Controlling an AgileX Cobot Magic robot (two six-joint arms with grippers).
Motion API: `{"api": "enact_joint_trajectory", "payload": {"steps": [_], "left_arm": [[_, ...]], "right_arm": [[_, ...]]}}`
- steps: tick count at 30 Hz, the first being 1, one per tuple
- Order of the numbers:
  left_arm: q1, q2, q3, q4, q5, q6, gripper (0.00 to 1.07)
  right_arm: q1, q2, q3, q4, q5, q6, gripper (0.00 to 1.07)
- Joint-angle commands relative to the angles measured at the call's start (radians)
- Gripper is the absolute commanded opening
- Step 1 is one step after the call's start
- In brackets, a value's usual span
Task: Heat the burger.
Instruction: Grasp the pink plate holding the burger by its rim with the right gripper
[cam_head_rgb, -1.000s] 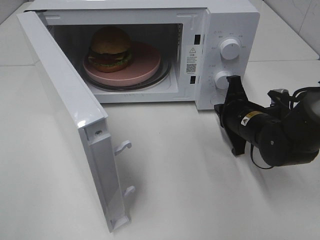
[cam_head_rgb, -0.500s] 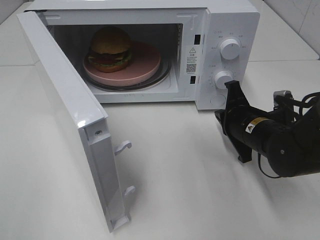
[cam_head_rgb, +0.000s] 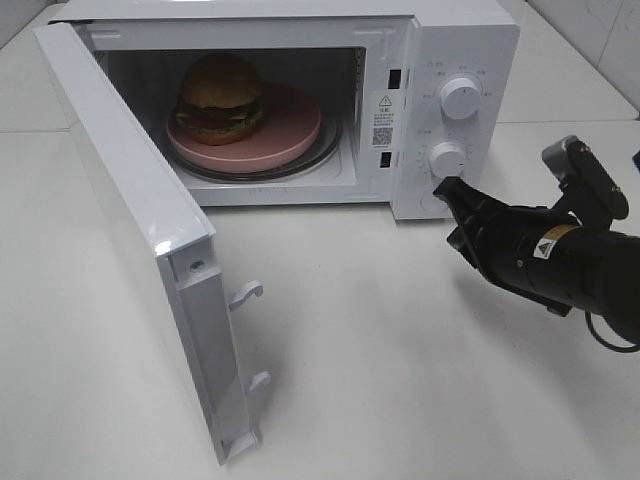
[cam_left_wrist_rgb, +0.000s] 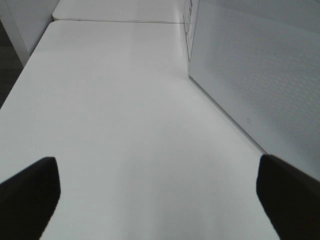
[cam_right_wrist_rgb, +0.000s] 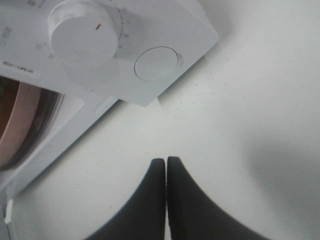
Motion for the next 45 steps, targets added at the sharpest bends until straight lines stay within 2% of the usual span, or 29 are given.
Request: {"api": "enact_joint_trajectory", "payload": {"steps": [1, 6, 10, 12, 18, 21, 22, 24, 25, 26, 27, 29, 32, 37, 44, 45], "left_arm": [[0.002, -0.004, 0.003, 0.001, -0.015, -0.006, 1.00], [0.002, -0.004, 0.003, 0.001, -0.015, -0.006, 1.00], [0.002, -0.004, 0.003, 0.001, -0.015, -0.006, 1.00], [0.002, -0.004, 0.003, 0.001, -0.015, -0.006, 1.00], [0.002, -0.004, 0.003, 0.001, -0.015, -0.006, 1.00], [0.002, -0.004, 0.003, 0.001, -0.015, -0.006, 1.00], [0.002, -0.004, 0.003, 0.001, -0.015, -0.006, 1.00], [0.002, -0.004, 0.003, 0.001, -0.015, -0.006, 1.00], [0.002, -0.004, 0.003, 0.001, -0.015, -0.006, 1.00], [0.002, -0.004, 0.003, 0.001, -0.015, -0.006, 1.00], [0.002, -0.004, 0.003, 0.001, -0.015, -0.006, 1.00], [0.002, -0.004, 0.003, 0.001, -0.015, -0.006, 1.00], [0.002, -0.004, 0.003, 0.001, -0.015, -0.006, 1.00], [0.002, -0.004, 0.003, 0.001, -0.015, -0.006, 1.00], [0.002, -0.004, 0.003, 0.001, -0.015, -0.006, 1.00], [0.002, -0.004, 0.003, 0.001, -0.015, -0.006, 1.00]], "right_arm": [[0.003, -0.057, -0.001, -0.007, 0.079, -0.151, 0.02], [0.003, -0.170, -0.005, -0.003, 0.275, -0.392, 0.02], [0.003, -0.201, -0.027, 0.002, 0.412, -0.498, 0.02], [0.003, -0.212, -0.065, 0.002, 0.564, -0.569, 0.03], [0.003, -0.212, -0.150, -0.015, 0.794, -0.726, 0.07], [0.003, -0.212, -0.225, -0.051, 0.953, -0.867, 0.16], [0.003, -0.212, -0.225, -0.051, 0.953, -0.867, 0.16], [0.003, -0.212, -0.262, -0.068, 1.010, -0.913, 0.26], [0.003, -0.212, -0.262, -0.068, 1.010, -0.913, 0.26], [0.003, -0.212, -0.284, -0.070, 1.033, -0.948, 0.36], [0.003, -0.212, -0.284, -0.070, 1.033, -0.948, 0.36], [0.003, -0.211, -0.328, -0.067, 1.114, -1.082, 0.47], [0.003, -0.209, -0.374, -0.064, 1.205, -1.221, 0.49], [0.003, -0.209, -0.424, -0.071, 1.211, -1.258, 0.48], [0.004, -0.209, -0.438, -0.090, 1.218, -1.345, 0.49], [0.015, -0.209, -0.438, -0.090, 1.220, -1.406, 0.52]]}}
